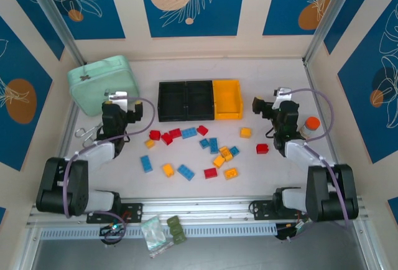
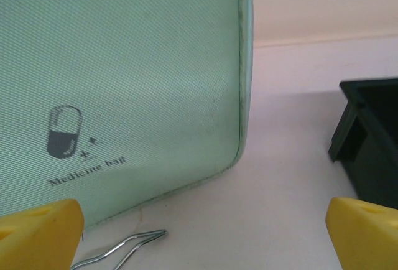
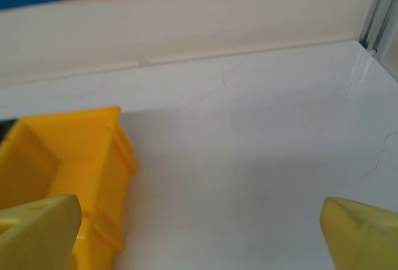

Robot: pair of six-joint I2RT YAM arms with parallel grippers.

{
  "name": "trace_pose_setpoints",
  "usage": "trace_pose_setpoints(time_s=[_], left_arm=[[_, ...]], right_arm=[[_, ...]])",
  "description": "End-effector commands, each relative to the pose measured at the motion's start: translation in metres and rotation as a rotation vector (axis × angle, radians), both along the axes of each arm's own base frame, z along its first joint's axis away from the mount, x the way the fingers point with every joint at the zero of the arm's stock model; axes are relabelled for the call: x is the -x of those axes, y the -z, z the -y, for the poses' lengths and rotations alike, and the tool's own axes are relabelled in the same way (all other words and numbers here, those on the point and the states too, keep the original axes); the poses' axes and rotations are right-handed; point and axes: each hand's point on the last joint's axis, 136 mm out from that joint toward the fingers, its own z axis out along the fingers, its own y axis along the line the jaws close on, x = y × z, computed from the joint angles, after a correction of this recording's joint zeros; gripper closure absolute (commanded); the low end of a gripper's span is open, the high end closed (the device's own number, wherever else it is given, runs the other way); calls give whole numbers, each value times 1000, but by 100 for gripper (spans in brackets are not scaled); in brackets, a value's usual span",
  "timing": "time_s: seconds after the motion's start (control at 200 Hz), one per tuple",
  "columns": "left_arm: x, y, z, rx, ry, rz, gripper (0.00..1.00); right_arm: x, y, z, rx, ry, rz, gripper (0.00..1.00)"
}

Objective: Sort the legos into containers by color
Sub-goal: Pick up the lego from the middle-right of the table.

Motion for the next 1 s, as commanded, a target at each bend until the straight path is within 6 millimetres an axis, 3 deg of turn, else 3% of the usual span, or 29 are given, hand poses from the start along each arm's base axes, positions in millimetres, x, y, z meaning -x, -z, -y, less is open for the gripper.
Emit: trace_pose_setpoints(time_s=[0.0,0.135,0.22,0.275,0.345,0.425,0.595,0.845,0.995], left_arm=[[11,-7,-1,136,-38,-77,1],[22,-26,15,431,-36,-93,1],[29,-35,34,545,51,-95,1],[36,-40,48,584,127,-105,1],[45,-39,60,650,171,-156,2],[58,-33,75,682,228,-261,11],[90,-20,120,714,385,-461,23],[138,3,197,561,556,-600,23],[151,22,224,514,596,-649,25]], right_arm=[[15,-10,-7,-128,-5,-74,1],[44,-13,5,-479,165,-248,1],[52,-14,-3,-637,92,-300,0],[58,-14,-12,-667,39,-341,7],[67,-11,-22,-644,7,-439,16],[80,5,-30,-588,24,-598,20],[95,33,-42,-402,59,-829,22],[90,70,-64,-243,49,-991,21],[81,95,-72,-191,51,-1061,24]])
